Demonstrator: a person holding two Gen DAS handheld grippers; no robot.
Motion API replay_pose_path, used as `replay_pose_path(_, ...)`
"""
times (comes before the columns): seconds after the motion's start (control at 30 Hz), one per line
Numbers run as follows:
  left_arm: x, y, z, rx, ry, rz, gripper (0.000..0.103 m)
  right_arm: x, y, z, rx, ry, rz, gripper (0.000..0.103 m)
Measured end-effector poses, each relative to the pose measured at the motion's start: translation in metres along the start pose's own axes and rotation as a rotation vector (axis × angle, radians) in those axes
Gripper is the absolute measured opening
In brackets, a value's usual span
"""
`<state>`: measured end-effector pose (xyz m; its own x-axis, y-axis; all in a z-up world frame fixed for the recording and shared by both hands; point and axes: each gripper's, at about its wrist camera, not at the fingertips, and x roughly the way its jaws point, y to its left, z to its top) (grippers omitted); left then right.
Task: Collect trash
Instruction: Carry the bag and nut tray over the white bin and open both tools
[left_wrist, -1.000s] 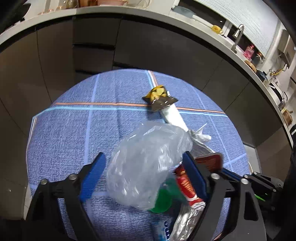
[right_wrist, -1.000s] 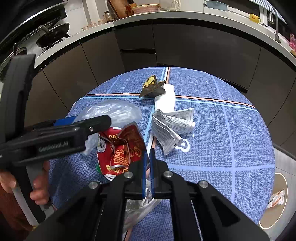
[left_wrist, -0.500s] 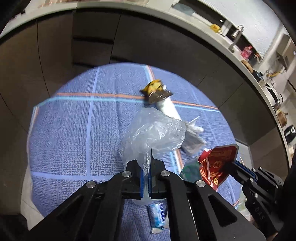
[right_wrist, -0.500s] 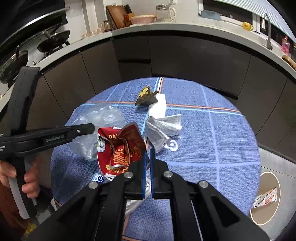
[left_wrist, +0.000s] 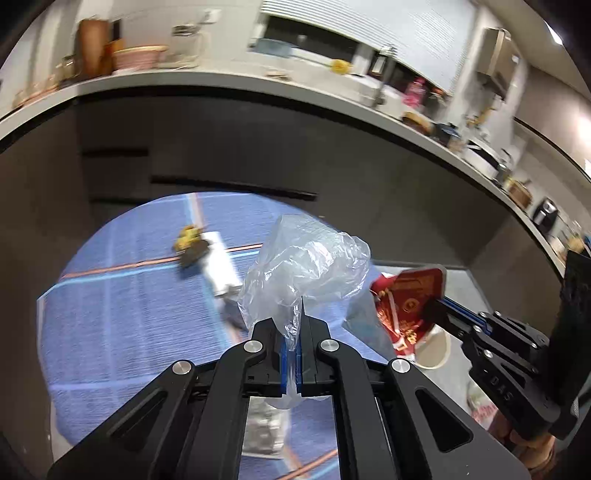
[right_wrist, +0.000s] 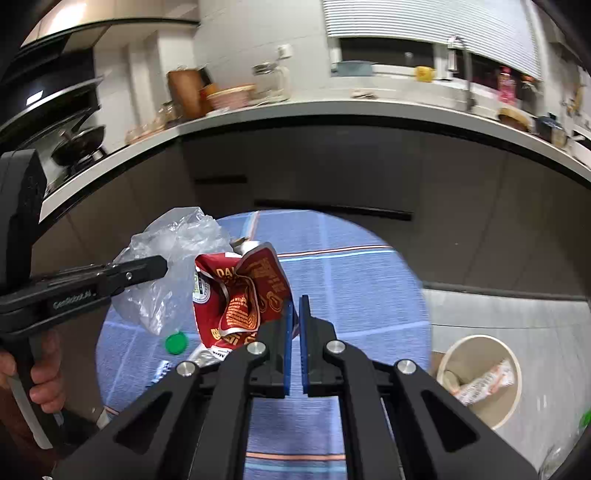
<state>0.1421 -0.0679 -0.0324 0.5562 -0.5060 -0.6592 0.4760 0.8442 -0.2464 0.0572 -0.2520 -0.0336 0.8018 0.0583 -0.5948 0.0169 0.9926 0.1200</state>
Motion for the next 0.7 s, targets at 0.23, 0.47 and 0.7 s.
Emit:
replay_pose_path(0.23, 0.024, -0.066, 0.007, 0.110, 0.006, -0.094, 0.002, -0.030, -0.059, -0.010, 0.096, -0.041, -0.107, 0.005)
replay_pose_path(0.47, 0.065, -0.124, 0.010, 0.167, 0.067, -0.183, 0.002, -0.052, -0.126, -0.035, 0.210, -0.053, -0.235, 0.005)
replay_pose_path(0.7, 0.108, -0.182, 0.009, 0.234, 0.135, -0.251, 0.002, -0.068, -0.192, -0.073, 0.323, -0.031, -0.369, 0.005)
